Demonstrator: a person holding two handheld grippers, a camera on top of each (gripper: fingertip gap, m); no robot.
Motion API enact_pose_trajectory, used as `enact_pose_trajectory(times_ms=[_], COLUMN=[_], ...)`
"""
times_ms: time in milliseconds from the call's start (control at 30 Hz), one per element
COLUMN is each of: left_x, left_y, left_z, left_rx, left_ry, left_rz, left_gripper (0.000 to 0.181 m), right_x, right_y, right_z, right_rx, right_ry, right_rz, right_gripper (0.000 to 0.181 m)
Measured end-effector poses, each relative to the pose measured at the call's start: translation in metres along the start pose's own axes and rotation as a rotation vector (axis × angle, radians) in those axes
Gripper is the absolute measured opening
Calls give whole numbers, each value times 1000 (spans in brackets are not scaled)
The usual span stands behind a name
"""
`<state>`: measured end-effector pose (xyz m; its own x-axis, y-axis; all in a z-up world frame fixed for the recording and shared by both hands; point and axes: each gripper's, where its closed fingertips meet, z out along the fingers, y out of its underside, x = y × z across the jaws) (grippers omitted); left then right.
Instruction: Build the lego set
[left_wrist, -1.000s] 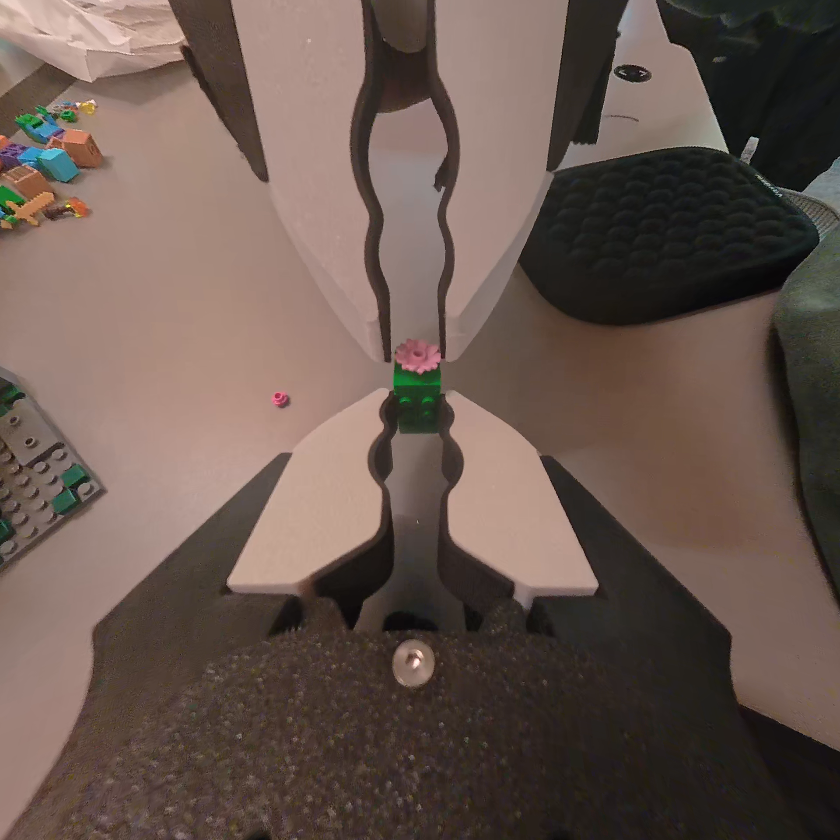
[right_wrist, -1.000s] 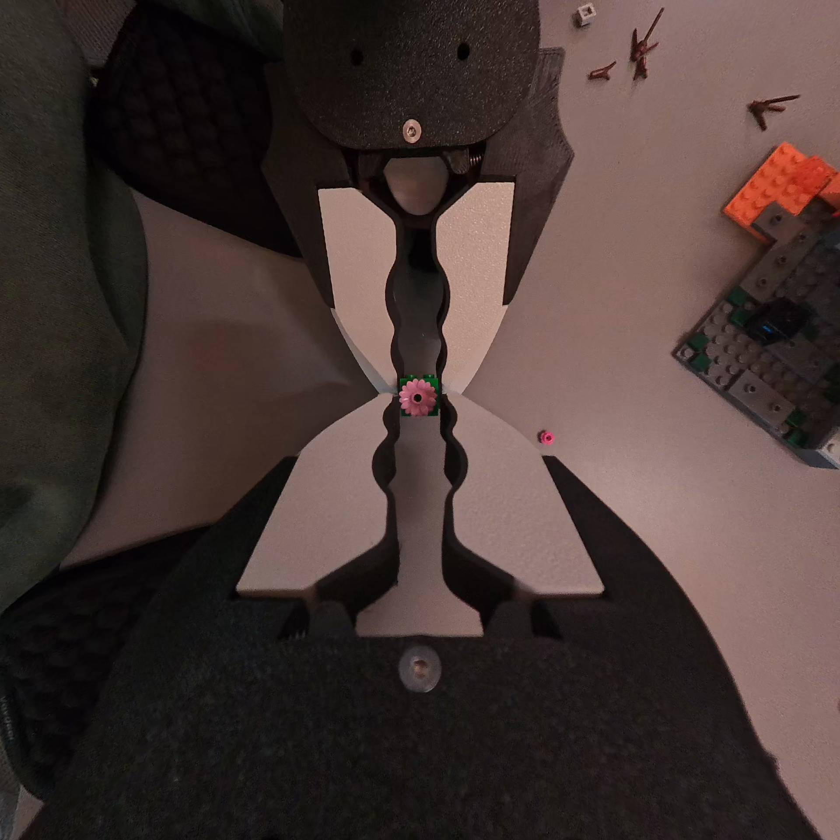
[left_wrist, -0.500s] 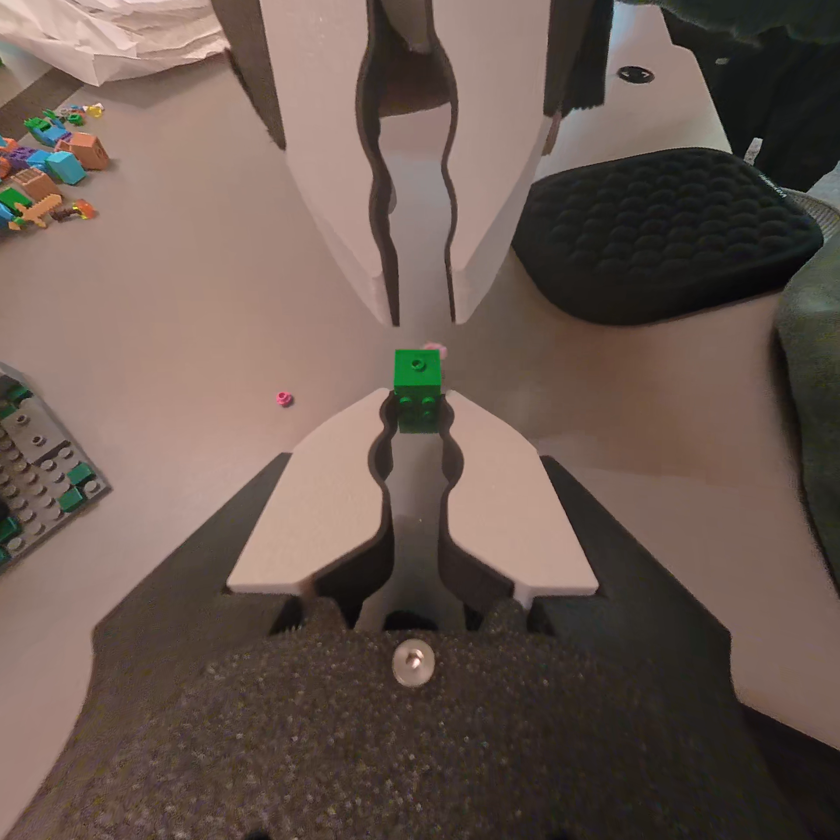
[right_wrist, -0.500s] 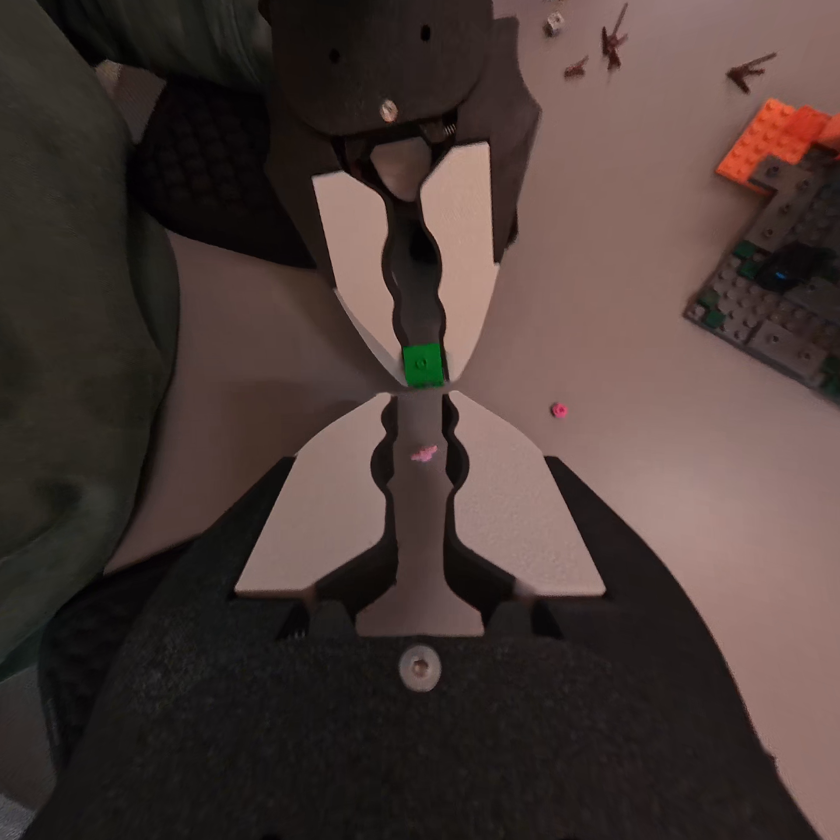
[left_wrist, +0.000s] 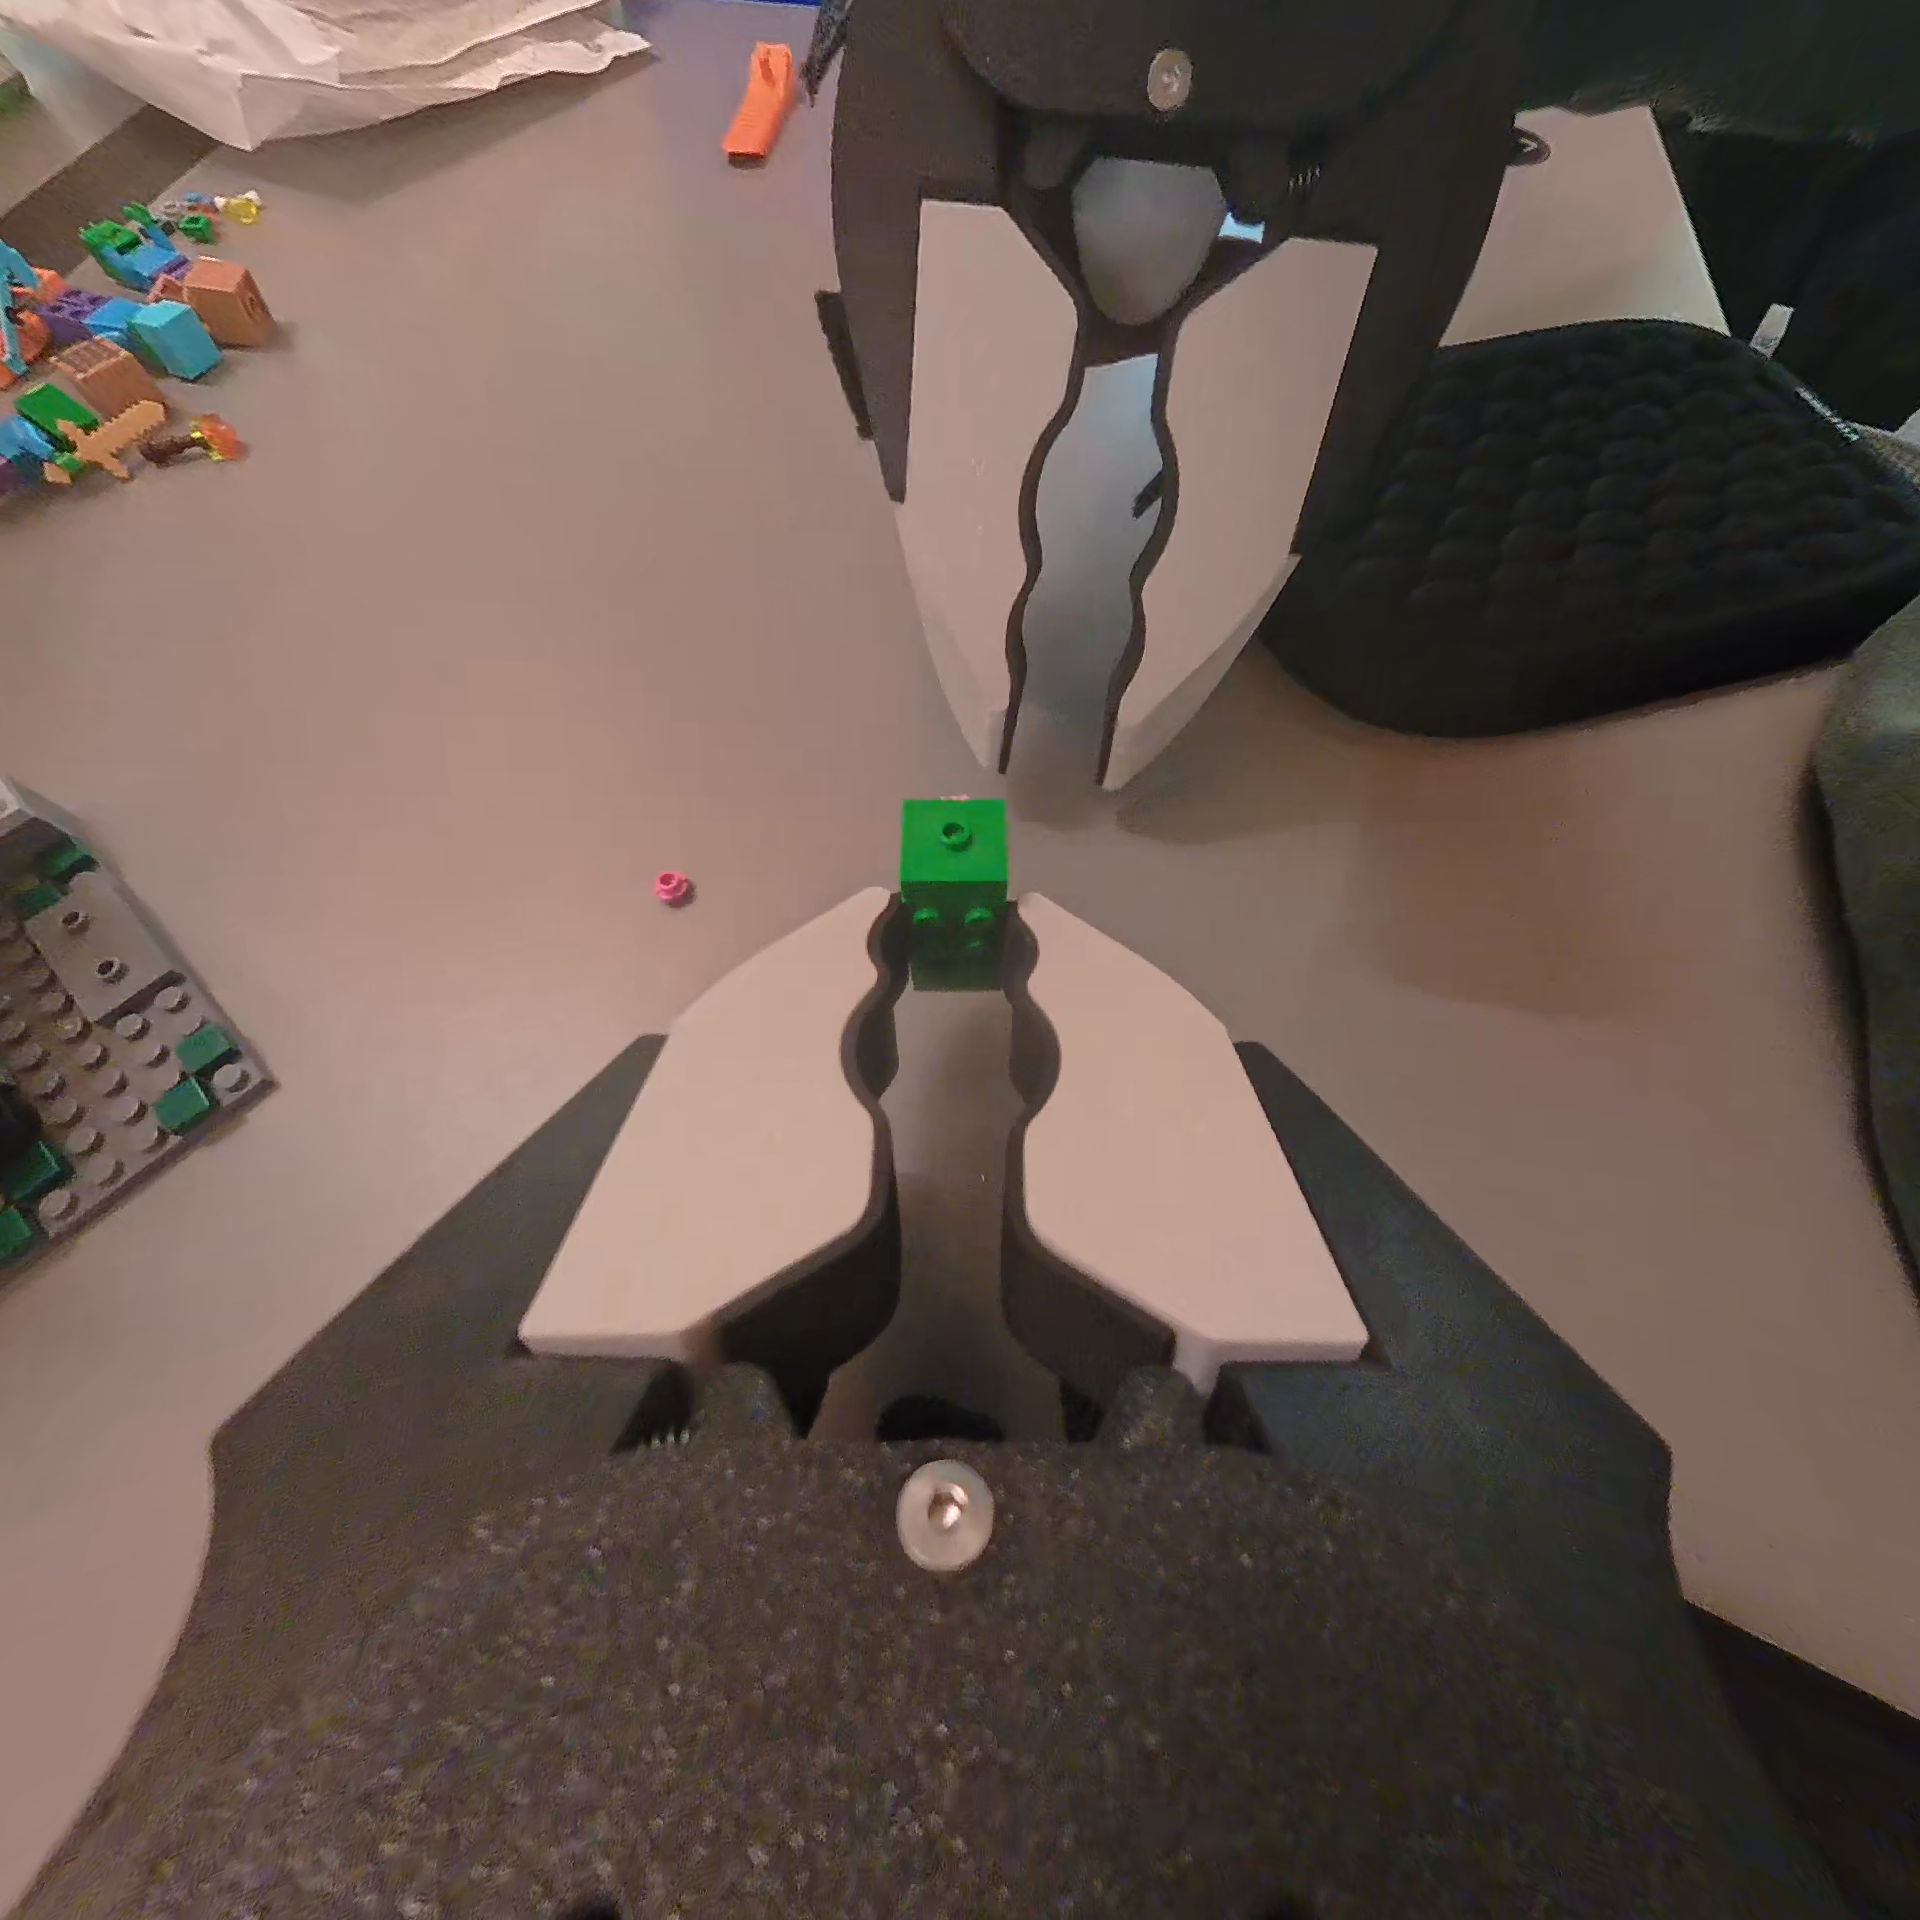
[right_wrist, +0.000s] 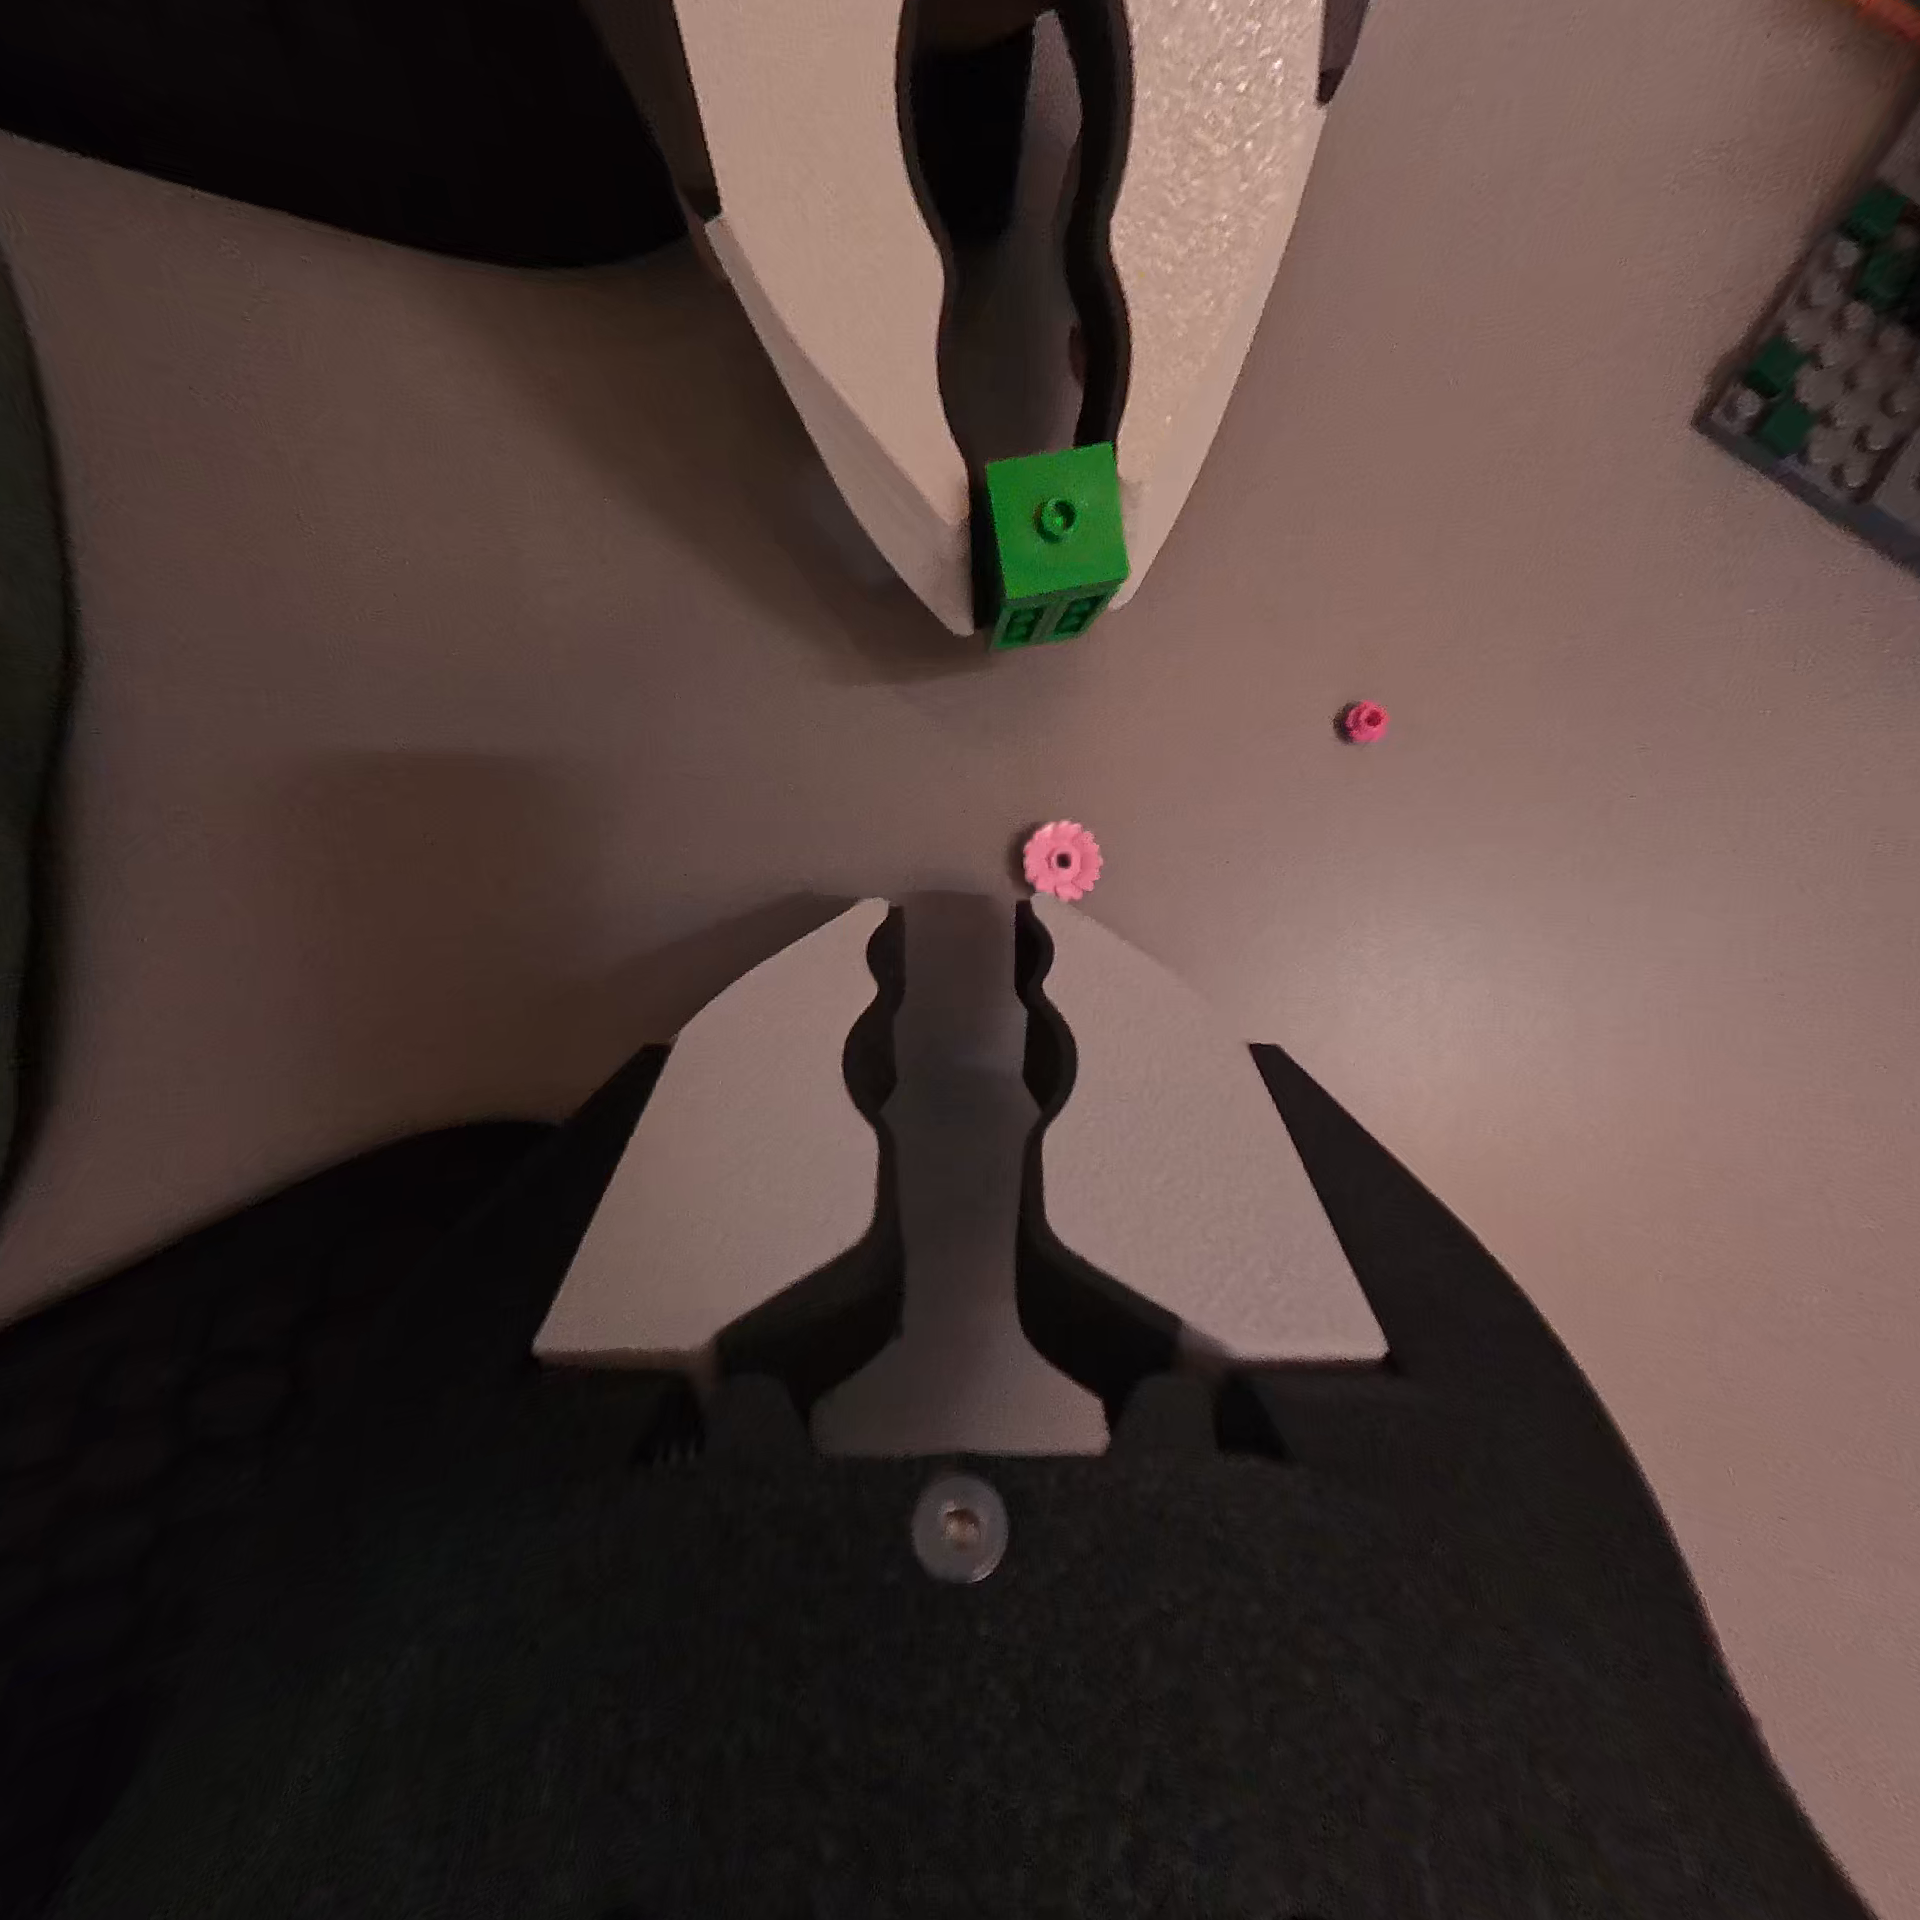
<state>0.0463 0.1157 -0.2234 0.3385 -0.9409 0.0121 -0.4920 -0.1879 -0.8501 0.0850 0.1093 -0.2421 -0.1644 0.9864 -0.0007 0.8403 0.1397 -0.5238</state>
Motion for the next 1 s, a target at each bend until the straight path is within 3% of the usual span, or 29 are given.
enact_pose_trajectory(times_ms=[400,667,867,1000], left_x=[1,2,2,3], left_y=[1,1,2,1], left_z=[0,1,1,1], left_rx=[-6,-9,-13,-9], left_ry=[2,5,7,9], left_rz=[7,7,10,15], left_gripper=[17,17,17,17], right_x=[16,16,15,11], right_y=[-5,-7,-48,-69], right_z=[12,11,-27,-34], right_rx=[16,45,203,180], right_ry=[38,13,-16,-18], right_rz=[36,54,23,-47], right_gripper=[24,15,15,15])
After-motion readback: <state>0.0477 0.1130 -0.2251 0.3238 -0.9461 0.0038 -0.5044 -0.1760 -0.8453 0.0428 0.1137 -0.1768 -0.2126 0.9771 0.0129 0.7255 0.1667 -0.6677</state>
